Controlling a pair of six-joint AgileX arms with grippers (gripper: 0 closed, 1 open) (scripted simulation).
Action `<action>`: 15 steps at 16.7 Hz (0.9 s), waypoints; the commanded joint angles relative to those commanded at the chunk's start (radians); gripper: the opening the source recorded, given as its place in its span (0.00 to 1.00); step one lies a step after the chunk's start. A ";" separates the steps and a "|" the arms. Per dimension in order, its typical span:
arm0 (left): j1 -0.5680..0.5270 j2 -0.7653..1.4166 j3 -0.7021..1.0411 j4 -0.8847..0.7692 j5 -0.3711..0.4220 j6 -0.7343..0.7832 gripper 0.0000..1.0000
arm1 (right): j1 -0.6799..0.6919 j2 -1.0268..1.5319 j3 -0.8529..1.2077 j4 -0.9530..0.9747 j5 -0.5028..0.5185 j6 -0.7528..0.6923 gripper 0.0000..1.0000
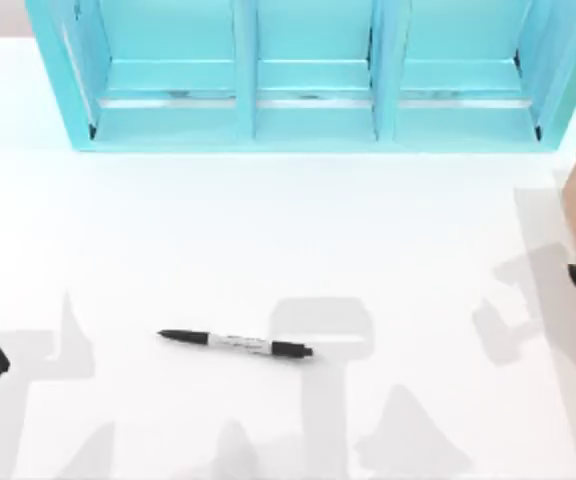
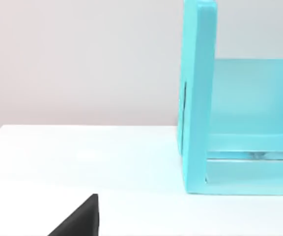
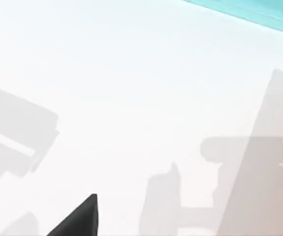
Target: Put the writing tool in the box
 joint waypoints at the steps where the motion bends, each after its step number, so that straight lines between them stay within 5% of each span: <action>1: 0.000 0.000 0.000 0.000 0.000 0.000 1.00 | 0.031 0.104 0.083 -0.073 -0.010 -0.016 1.00; 15: 0.000 0.000 0.000 0.000 0.000 0.000 1.00 | 0.388 1.538 1.432 -1.010 -0.095 -0.346 1.00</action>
